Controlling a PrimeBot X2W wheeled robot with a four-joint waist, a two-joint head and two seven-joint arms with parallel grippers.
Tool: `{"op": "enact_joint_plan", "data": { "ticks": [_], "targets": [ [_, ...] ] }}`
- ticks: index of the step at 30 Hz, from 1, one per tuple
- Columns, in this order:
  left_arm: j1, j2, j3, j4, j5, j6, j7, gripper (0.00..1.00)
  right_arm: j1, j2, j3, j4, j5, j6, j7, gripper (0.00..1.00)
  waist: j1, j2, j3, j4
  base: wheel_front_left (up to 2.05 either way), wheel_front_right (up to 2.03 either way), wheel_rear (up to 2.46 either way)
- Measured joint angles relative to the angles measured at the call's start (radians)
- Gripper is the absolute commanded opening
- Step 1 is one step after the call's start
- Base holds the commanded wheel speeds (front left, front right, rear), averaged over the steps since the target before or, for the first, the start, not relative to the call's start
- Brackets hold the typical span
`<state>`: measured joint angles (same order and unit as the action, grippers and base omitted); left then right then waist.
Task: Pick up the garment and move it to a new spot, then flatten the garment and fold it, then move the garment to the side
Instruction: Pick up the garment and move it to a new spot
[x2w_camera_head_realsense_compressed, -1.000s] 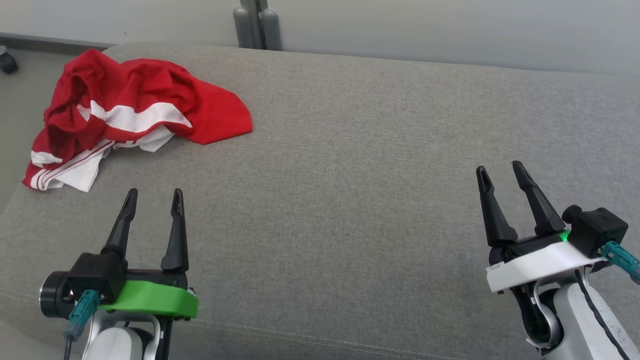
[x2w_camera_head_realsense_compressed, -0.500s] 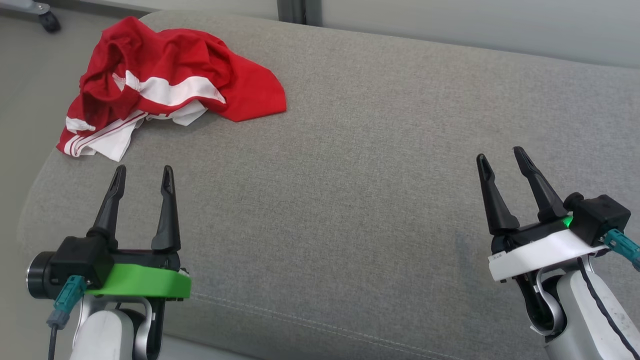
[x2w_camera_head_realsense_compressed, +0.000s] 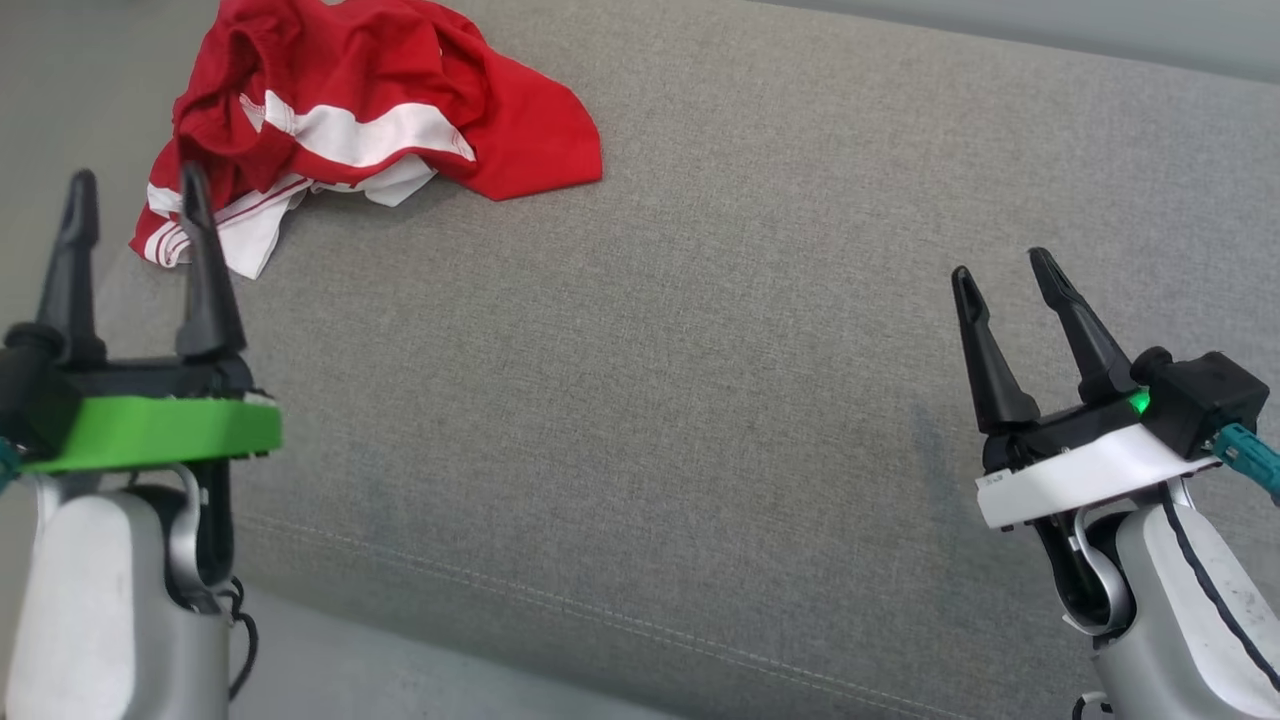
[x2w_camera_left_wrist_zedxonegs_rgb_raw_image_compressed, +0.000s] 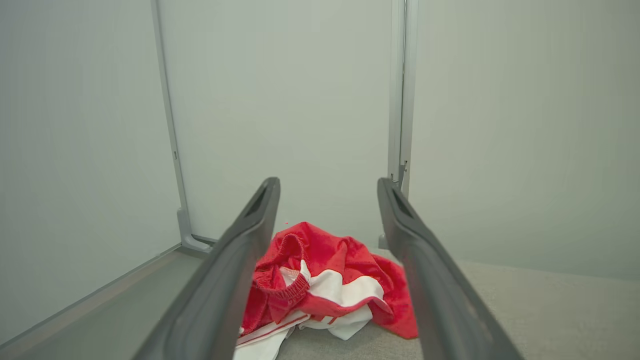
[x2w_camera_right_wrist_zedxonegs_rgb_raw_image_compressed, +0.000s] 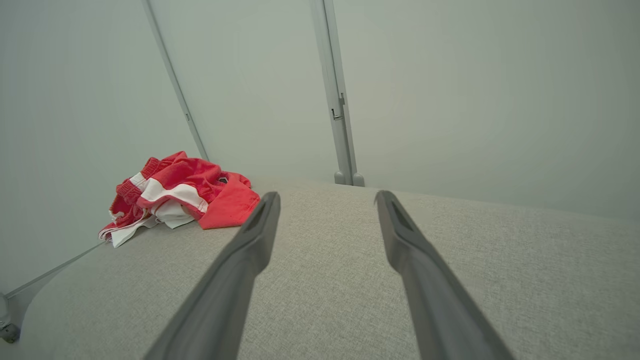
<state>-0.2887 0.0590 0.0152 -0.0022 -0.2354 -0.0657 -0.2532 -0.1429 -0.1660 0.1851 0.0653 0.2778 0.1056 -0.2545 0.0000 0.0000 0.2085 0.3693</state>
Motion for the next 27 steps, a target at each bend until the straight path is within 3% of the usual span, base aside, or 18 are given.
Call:
{"op": "enact_joint_plan", "data": {
  "ticks": [6,11,20,27],
  "targets": [
    [-0.133,0.041,0.062,0.076,-0.061,-0.004,0.010,1.00,-0.038,-0.011,0.021,-0.005,-0.025,0.008,0.000,1.00,0.0000,0.0000,0.043,-0.006,0.00,0.00,0.00],
    [-0.233,0.097,0.100,0.176,-0.084,-0.006,0.084,1.00,-0.059,-0.019,0.034,-0.011,-0.025,0.008,0.000,1.00,0.0000,0.0000,0.081,-0.027,0.00,0.00,0.00],
    [-0.414,0.144,0.160,0.346,-0.182,-0.013,0.205,1.00,-0.108,-0.025,0.055,-0.027,-0.033,0.009,0.000,1.00,0.0000,0.0000,0.160,-0.083,0.00,0.00,0.00],
    [-0.507,0.197,0.185,0.468,-0.191,-0.012,0.284,1.00,-0.152,-0.028,0.068,-0.035,-0.034,0.009,0.000,1.00,0.0000,0.0000,0.219,-0.133,0.00,0.00,0.00]
  ]
}}
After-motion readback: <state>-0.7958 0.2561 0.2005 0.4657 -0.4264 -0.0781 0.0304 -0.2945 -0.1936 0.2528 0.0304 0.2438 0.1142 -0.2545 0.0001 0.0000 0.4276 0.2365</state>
